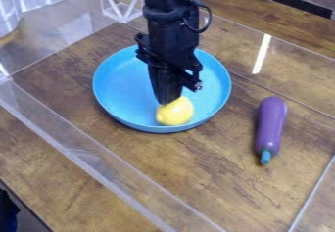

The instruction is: Remove the lemon from the blue tray and put it on the table

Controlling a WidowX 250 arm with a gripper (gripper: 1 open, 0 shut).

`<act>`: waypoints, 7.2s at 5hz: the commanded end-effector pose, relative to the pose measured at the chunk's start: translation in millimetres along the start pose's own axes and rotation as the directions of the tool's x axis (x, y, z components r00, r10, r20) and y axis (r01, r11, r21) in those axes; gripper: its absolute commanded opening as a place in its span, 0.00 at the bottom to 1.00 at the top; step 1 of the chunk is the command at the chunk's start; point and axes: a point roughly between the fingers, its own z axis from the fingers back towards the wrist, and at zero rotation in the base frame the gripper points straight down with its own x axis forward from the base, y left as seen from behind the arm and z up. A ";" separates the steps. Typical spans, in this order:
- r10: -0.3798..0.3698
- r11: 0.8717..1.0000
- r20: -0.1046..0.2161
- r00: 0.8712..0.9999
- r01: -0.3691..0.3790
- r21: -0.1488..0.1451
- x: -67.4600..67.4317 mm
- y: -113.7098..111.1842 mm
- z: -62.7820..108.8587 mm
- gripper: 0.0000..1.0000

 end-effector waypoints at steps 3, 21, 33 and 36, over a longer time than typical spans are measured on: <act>-0.037 0.999 0.042 0.998 0.036 0.022 5.8 0.4 29.4 0.00; 0.152 0.937 0.161 0.975 -0.194 0.291 -39.8 129.3 82.6 0.00; 0.084 0.967 0.206 0.975 -0.130 0.220 -36.0 150.5 47.5 1.00; 0.099 0.966 0.217 0.971 -0.146 0.213 -23.1 164.6 59.2 1.00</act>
